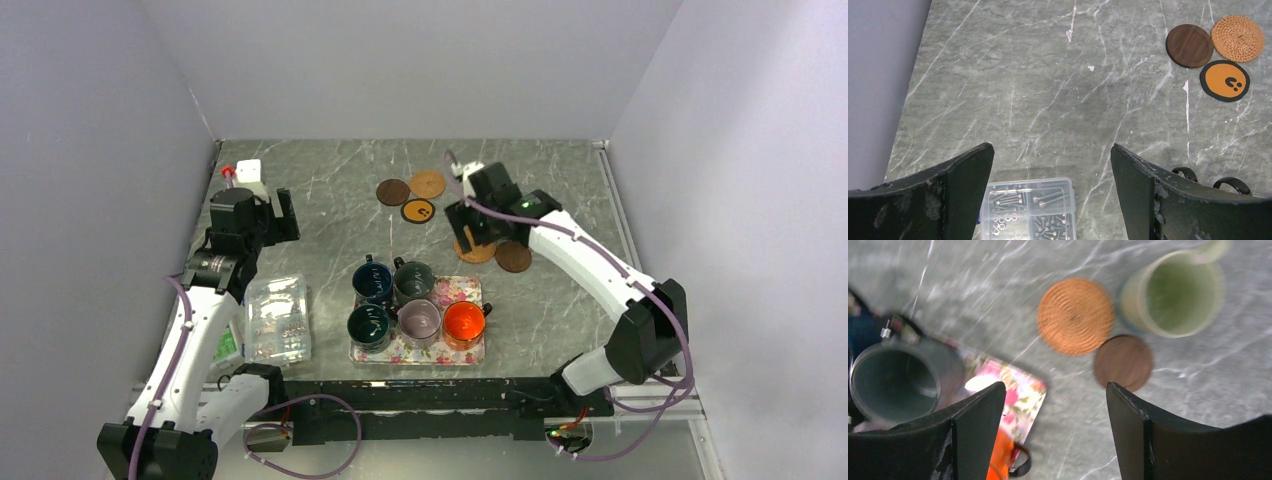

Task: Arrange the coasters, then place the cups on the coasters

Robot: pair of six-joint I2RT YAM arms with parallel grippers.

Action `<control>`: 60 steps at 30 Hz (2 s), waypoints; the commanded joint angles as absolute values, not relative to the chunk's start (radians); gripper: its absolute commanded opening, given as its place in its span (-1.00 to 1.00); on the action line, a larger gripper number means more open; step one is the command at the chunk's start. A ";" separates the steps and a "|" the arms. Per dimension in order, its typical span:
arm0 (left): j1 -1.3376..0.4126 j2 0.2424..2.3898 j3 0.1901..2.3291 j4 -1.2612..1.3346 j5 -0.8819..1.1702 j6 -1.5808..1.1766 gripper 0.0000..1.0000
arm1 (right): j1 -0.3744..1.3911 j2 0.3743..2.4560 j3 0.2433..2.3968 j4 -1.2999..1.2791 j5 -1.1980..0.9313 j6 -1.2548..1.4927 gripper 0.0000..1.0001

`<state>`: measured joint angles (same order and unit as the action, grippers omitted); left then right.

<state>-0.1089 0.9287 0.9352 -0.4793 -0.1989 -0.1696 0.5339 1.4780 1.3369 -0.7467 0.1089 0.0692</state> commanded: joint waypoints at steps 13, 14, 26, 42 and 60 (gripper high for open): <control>-0.121 0.922 0.930 -0.465 -0.176 -0.170 0.87 | 0.772 1.292 1.097 -0.849 -0.098 0.142 0.32; -0.121 0.920 0.930 -0.465 -0.176 -0.171 0.87 | 0.775 1.290 1.089 -0.852 -0.100 0.140 0.31; -0.123 0.916 0.930 -0.465 -0.177 -0.172 0.87 | 0.813 1.361 1.071 -0.856 -0.070 0.113 0.29; -0.127 0.920 0.929 -0.466 -0.176 -0.173 0.87 | 0.816 1.463 1.086 -0.828 -0.014 0.066 -0.09; -0.133 0.927 0.928 -0.467 -0.171 -0.179 0.87 | 0.817 1.440 1.061 -0.855 0.058 0.166 -0.79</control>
<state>-0.1287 0.9329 0.9352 -0.4797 -0.1806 -0.1730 0.8131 1.4509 1.0588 -0.8726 0.0227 0.0959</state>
